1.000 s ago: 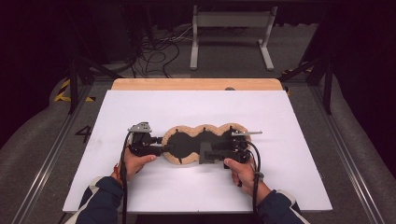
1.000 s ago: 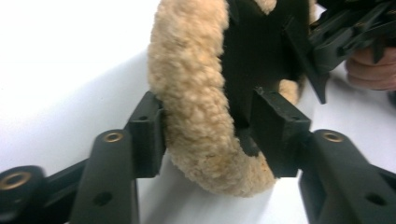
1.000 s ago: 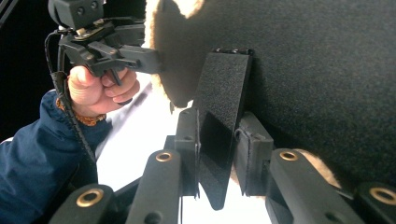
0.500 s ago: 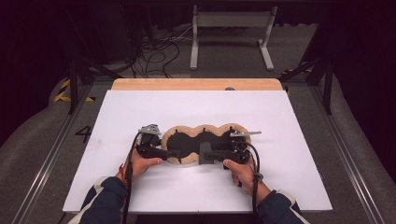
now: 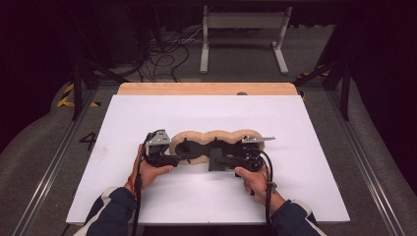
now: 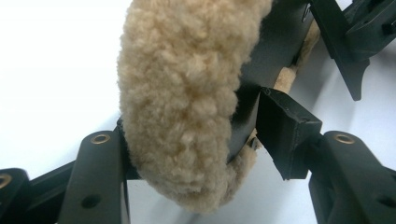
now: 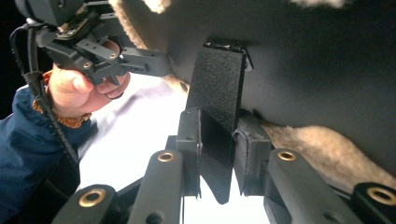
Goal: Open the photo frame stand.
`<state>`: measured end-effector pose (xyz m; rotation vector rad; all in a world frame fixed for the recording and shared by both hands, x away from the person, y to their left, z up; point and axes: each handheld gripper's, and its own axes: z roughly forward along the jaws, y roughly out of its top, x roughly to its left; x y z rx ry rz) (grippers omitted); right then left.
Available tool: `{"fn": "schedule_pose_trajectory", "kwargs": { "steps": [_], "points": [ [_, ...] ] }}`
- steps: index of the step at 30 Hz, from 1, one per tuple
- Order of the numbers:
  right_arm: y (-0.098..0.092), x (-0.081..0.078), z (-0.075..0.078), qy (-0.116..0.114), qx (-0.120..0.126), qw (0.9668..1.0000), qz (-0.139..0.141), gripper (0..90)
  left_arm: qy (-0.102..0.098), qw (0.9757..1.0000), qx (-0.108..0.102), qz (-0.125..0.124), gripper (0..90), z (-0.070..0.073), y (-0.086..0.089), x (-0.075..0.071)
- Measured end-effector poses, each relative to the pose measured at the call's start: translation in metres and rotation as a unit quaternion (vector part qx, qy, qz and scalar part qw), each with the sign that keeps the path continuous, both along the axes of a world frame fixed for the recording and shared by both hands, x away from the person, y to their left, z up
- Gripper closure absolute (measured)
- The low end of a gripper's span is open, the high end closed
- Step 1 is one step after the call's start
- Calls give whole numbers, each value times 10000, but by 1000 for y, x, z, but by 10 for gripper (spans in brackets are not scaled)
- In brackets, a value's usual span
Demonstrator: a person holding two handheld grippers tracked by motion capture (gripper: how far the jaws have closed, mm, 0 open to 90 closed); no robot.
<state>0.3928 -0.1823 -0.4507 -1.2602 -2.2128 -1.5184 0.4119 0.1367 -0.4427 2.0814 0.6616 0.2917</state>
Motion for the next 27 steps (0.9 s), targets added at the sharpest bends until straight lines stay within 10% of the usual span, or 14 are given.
{"fn": "schedule_pose_trajectory", "kwargs": {
  "steps": [27],
  "points": [
    [1, -18, 5, -852, -1048, 9907, 153, 743, -248, 9991, 180, -283, 473, 1, 4, -18]
  ]
}}
